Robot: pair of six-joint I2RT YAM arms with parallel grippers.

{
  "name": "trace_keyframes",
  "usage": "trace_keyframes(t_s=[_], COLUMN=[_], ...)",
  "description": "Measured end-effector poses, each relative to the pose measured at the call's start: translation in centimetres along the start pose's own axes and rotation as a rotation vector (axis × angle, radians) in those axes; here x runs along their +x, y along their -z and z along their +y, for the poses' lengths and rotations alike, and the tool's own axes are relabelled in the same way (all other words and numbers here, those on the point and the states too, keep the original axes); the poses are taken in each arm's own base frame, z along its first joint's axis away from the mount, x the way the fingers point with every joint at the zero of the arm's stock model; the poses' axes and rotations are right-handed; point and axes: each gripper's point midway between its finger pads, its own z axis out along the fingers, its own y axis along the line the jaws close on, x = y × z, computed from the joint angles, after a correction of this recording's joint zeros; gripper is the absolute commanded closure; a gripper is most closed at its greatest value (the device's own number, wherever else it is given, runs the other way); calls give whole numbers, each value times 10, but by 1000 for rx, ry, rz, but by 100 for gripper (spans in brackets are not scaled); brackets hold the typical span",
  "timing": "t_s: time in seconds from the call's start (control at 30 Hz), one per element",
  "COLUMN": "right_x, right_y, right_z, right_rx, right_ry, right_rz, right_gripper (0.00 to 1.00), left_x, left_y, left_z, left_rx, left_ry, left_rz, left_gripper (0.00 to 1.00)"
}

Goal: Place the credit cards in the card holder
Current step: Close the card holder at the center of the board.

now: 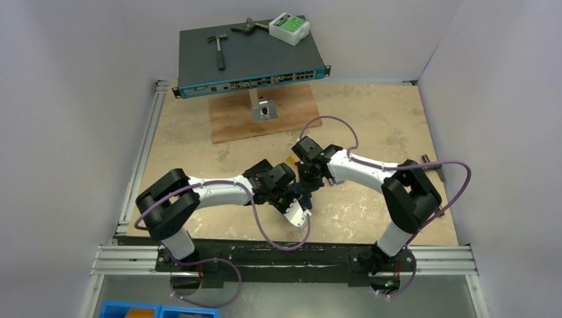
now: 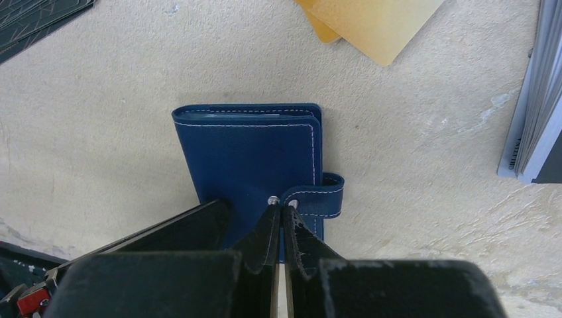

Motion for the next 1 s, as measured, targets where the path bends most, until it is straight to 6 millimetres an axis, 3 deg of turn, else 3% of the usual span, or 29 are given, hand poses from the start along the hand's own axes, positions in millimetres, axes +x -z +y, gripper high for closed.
trace_keyframes(t_s=[1.0], right_x=[7], right_y=[-4], right_z=[11], right_rx=[-47], right_ry=[18], right_rz=[34], right_gripper=[100], left_x=[0], left_y=[0], left_z=[-1], left_rx=[3], left_ry=[4], left_rz=[1], left_gripper=[87])
